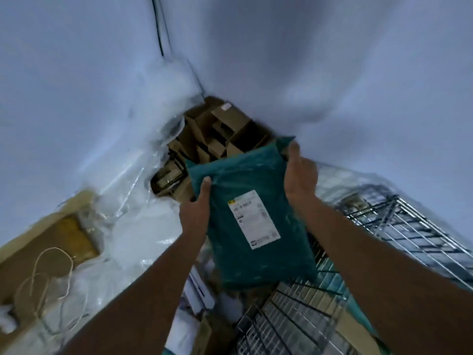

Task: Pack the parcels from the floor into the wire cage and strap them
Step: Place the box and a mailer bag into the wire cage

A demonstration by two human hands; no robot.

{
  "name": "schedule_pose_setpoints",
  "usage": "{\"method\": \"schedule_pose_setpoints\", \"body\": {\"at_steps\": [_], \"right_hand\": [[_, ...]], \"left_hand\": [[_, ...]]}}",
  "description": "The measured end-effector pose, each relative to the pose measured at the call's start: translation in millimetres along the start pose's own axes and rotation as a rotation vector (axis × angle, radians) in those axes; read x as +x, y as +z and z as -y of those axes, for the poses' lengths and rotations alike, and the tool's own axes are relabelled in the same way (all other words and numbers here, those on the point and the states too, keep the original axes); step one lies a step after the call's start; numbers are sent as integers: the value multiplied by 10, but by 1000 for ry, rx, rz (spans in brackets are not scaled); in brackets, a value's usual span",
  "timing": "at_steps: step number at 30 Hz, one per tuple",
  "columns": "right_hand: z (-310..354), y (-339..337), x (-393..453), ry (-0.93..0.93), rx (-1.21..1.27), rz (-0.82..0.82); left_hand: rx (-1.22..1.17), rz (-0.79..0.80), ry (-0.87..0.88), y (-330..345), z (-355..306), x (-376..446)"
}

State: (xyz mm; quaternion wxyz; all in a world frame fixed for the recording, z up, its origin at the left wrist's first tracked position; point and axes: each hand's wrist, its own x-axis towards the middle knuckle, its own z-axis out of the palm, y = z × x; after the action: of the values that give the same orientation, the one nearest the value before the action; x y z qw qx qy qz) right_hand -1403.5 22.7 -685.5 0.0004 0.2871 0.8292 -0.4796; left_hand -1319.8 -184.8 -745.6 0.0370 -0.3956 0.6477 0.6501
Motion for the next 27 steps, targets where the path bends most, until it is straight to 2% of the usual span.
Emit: {"method": "schedule_pose_setpoints", "body": {"at_steps": [2, 4, 5, 6, 15, 20, 23, 27], "right_hand": [[406, -324, 153, 74, 206, 285], [553, -573, 171, 139, 269, 609], [553, -637, 161, 136, 218, 704], [505, -672, 164, 136, 168, 726], [-185, -1447, 71, 338, 243, 592], [-167, -1696, -37, 183, 372, 510], [-16, -1966, -31, 77, 347, 432], [95, -2543, -14, 23, 270, 357]], "left_hand": [[-256, 226, 3, -39, -395, -113], [-329, 433, -66, 19, -621, -315], [-297, 456, -86, 71, -672, -397], [-270, 448, -96, 123, -691, -441], [-167, 465, -164, 648, -673, -1040], [-79, 477, -90, 828, -1085, -1199], [-61, 493, -64, 978, -1339, -1406], [-53, 500, -69, 1290, -1534, -1858]]}}
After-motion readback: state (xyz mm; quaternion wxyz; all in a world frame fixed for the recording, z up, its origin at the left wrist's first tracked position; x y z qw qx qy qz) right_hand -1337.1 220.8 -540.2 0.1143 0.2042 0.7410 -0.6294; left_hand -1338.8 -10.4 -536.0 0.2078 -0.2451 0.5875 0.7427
